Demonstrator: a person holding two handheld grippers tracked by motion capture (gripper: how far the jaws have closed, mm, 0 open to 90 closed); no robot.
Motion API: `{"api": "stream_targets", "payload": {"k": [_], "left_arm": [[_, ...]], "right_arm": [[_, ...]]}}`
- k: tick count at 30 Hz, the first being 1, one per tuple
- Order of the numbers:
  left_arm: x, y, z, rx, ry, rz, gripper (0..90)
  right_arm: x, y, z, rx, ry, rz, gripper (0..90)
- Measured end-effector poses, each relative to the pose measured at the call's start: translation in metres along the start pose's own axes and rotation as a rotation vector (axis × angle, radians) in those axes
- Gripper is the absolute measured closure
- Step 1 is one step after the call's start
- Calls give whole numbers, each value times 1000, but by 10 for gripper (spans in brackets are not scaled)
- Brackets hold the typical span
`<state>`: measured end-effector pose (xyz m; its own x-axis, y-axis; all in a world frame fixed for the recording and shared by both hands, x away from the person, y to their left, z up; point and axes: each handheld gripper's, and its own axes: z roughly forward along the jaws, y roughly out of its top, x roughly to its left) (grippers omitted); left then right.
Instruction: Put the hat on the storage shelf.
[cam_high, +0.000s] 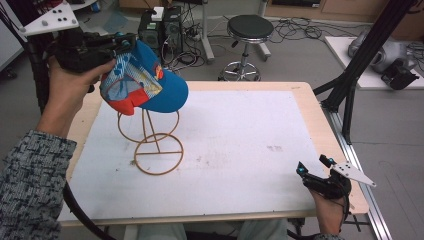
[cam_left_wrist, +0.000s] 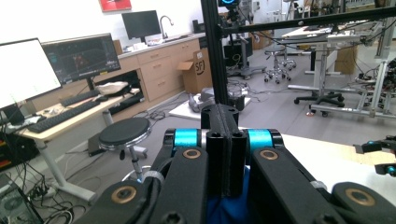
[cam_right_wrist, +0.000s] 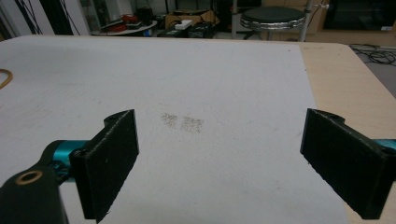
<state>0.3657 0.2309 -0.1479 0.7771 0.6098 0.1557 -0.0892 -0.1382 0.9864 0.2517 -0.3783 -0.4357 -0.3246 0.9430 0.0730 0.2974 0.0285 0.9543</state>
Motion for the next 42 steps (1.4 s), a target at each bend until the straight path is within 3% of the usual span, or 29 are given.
{"api": "stream_targets", "payload": {"k": [17, 23, 42], "left_arm": [[-8, -38, -19, 42, 10, -47, 897], [-11, -51, -22, 71, 6, -39, 897], [-19, -78, -29, 79, -13, -57, 896]], "right_arm": [[2, 0, 3, 9, 10, -2, 105], [1, 0, 4, 8, 12, -5, 105], [2, 0, 4, 18, 12, 4, 105]]}}
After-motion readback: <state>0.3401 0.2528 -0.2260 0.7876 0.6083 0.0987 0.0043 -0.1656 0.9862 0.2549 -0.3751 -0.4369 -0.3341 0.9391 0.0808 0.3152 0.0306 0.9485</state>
